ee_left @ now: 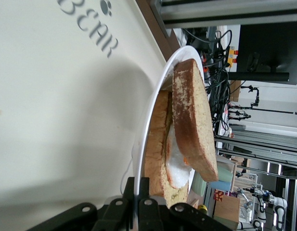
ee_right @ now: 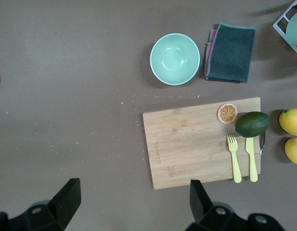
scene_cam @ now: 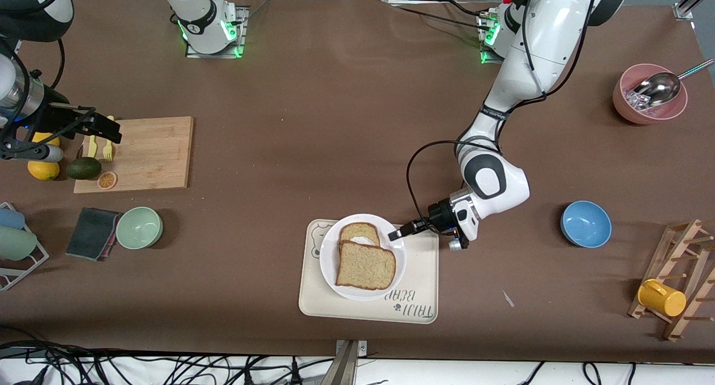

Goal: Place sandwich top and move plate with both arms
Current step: 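Drag the white plate onto the bear-printed tray with the left gripper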

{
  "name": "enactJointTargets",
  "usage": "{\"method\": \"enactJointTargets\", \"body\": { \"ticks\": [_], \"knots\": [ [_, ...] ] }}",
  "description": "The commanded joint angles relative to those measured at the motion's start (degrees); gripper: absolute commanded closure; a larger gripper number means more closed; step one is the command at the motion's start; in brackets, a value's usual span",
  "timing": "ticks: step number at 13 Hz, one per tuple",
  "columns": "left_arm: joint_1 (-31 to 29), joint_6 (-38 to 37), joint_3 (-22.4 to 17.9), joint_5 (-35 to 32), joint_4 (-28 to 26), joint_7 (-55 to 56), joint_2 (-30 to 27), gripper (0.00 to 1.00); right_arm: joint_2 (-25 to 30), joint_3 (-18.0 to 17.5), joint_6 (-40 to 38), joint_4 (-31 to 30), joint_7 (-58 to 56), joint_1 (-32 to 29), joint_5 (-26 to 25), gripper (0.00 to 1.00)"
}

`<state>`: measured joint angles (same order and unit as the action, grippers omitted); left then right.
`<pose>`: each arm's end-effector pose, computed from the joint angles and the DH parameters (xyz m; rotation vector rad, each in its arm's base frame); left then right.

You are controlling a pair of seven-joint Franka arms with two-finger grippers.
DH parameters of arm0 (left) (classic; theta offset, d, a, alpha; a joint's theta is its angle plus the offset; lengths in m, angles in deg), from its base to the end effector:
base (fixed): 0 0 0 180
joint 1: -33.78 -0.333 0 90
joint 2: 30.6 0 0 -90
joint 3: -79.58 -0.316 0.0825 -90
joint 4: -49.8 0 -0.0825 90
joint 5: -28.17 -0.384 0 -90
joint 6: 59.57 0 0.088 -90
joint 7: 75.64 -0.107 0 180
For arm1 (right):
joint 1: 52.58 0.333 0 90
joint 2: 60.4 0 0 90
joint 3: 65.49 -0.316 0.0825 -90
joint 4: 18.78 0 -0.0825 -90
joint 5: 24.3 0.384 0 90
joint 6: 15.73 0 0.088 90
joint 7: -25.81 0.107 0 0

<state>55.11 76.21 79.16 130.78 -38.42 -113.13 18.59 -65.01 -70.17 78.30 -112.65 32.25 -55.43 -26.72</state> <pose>0.6580 -0.2643 0.1502 1.9666 0.4494 0.1651 0.5789 0.0127 0.5530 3.0963 -0.1175 -0.1157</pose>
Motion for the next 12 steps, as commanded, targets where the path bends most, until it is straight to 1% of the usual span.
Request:
{"method": "enactJointTargets", "body": {
  "ticks": [1, 5, 8, 9, 11, 12],
  "knots": [
    [0.38, -1.04, -1.78, 1.63, 2.97, -0.31, 2.13, 1.00, 0.56, -0.33, -0.17, -0.26, -0.56, -0.67, 0.93, 0.00],
    [0.12, -1.13, -1.96, 1.45, 2.70, -0.40, 3.27, 1.00, 0.56, -0.33, -0.17, -0.26, -0.56, -0.67, 1.02, 0.00],
    [0.12, -1.13, -1.96, 1.19, 2.44, -2.41, 3.36, 1.00, 0.56, -0.33, -0.17, -0.26, -0.56, -0.67, 1.02, 0.00],
    [0.12, -1.13, -1.96, 1.19, 2.35, -3.29, 3.45, 0.89, 0.56, -0.33, -0.17, -0.26, -0.56, -0.67, 1.02, 0.00],
    [0.03, -1.05, -1.96, 1.36, 1.74, -5.05, 3.10, 0.81, 0.56, -0.33, -0.17, -0.26, -0.56, -0.67, 0.93, 0.00],
    [0.03, -1.05, -1.96, 1.36, 0.60, -5.75, 2.66, 0.81, 0.56, -0.33, -0.17, -0.26, -0.56, -0.67, 1.02, 0.00]
  ]
}}
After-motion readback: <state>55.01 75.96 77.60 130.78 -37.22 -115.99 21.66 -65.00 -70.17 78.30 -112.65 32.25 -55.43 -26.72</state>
